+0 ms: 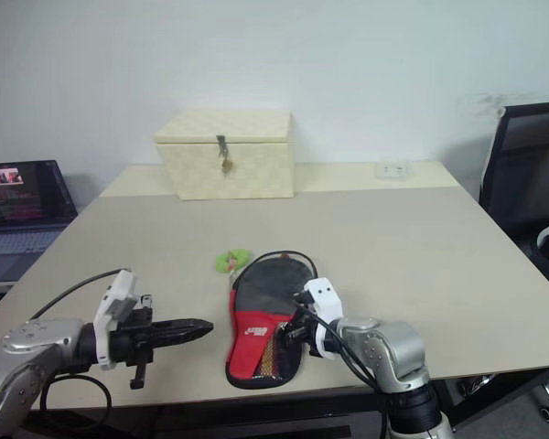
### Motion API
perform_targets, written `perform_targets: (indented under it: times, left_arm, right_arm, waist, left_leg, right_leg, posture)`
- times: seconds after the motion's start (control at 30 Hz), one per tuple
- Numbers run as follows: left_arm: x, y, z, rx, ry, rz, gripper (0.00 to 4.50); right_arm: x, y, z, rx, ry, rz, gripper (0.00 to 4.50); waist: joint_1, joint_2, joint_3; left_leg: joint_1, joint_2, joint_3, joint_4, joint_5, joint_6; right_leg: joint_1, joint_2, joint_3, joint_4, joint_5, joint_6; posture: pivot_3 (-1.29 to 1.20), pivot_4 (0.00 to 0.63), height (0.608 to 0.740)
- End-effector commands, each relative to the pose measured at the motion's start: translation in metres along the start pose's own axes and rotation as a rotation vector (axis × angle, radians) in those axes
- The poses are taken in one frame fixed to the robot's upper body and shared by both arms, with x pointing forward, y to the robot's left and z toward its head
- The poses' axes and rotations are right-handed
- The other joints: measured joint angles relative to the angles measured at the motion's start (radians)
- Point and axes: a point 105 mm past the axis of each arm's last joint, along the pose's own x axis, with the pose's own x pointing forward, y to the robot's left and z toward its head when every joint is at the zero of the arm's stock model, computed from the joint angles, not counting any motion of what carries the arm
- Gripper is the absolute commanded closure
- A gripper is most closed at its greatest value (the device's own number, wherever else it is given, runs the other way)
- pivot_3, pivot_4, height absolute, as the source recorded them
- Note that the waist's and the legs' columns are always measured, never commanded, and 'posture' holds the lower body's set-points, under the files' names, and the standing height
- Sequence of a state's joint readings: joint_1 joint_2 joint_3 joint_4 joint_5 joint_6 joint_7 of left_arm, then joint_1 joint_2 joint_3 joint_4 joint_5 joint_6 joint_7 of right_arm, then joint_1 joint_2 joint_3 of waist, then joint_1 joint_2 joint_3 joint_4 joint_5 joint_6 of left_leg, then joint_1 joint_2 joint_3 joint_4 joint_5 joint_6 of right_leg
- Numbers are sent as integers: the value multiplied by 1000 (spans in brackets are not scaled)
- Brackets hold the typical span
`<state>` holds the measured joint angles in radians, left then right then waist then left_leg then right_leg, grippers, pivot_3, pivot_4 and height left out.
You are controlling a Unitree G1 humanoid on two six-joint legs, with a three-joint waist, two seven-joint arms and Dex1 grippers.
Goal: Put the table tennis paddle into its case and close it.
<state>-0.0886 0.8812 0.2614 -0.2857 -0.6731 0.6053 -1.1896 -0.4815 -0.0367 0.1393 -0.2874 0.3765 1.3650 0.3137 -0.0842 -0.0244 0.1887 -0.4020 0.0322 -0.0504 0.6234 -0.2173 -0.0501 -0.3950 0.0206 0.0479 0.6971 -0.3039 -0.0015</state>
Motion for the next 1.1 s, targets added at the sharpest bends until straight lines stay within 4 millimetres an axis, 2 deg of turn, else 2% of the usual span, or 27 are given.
perform_targets:
  times: [0.03, 0.33, 0.67, 0.8, 1.0, 1.1]
  left_arm:
    - [-3, -1, 10, 43, -12, -4, 4500]
    - [1, 2, 11, 50, -14, -9, 4500]
    - [3, 2, 11, 53, -17, -4, 4500]
    - [2, 7, 11, 49, -29, 31, 4500]
    - [-1, 17, 10, 10, -40, 108, 4500]
    - [-3, 22, 9, 8, -38, 144, 4500]
  right_arm:
    - [-6, 3, -4, -3, 8, 18, 4475]
    - [-14, -5, -11, 0, 18, -11, 4475]
    - [-15, 1, -11, 17, 21, 13, 4475]
    - [-23, -2, 0, -55, -15, -17, 3486]
    - [-50, 22, 24, -336, -78, 108, 1374]
    - [-58, 25, 40, -383, -131, 163, 234]
  waist:
    - [1, 0, 0]
    - [3, 0, 0]
    - [3, 0, 0]
    - [3, 0, 0]
    - [2, 0, 1]
    - [2, 0, 1]
  left_leg:
    - [0, 0, 0, 0, 0, 0]
    - [0, -1, 0, 0, 0, 0]
    - [-1, -1, 0, 0, 0, 0]
    - [-1, -1, 0, 0, 0, 0]
    - [-1, -1, 0, 0, 0, 0]
    - [-1, -1, 0, 0, 0, 0]
  right_leg:
    - [0, 0, 0, 0, 0, 0]
    - [0, -2, 0, -1, -1, 1]
    - [0, -4, -1, -1, -2, 3]
    - [0, -4, -1, -1, -2, 3]
    - [0, -5, 0, -1, -2, 3]
    - [0, -3, -1, -1, -2, 3]
  posture:
    - [0, 150, 740]
    - [0, 150, 740]
    - [0, 150, 740]
    - [0, 150, 740]
    - [0, 150, 740]
    - [0, 150, 740]
